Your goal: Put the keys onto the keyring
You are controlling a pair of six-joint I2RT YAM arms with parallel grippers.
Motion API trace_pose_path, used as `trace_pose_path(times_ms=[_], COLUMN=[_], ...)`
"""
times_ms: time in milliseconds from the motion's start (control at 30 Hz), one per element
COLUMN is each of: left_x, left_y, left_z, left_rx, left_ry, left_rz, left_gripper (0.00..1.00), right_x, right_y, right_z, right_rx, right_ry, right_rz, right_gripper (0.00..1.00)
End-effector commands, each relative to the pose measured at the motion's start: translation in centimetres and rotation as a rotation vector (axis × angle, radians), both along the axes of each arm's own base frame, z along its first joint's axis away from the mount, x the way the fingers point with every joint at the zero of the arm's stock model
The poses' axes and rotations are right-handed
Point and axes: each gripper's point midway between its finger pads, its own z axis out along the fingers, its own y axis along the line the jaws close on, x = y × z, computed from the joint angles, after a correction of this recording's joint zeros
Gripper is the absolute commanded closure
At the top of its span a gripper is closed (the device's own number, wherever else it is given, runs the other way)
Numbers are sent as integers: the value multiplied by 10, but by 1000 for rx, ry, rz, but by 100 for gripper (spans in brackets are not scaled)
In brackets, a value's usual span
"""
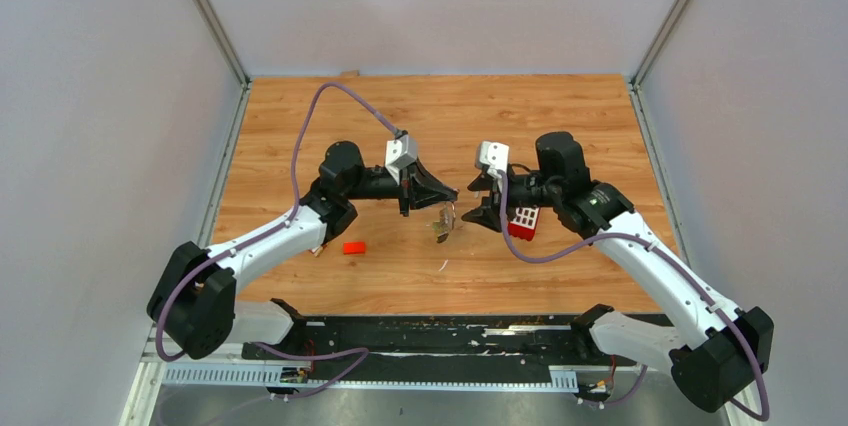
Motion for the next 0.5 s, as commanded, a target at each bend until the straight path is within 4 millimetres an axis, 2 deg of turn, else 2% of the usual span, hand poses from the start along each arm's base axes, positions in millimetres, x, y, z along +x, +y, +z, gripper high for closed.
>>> trace_pose_path(times_ms=[0,200,467], left_x=[-13,-10,3], left_y=[3,6,9], left_z=[54,52,39], left_rx=[-197,-253,-226], left_ry=[-45,-39,-72], left_rz=[-39,11,99], left_gripper=[100,100,100], right_x=[-6,-14,-14], right_y=[7,8,6], right_z=[30,34,37], right_rx=[131,176,163], right_ry=[-54,-10,2], right_rz=[68,119,149], right_gripper=[38,39,39])
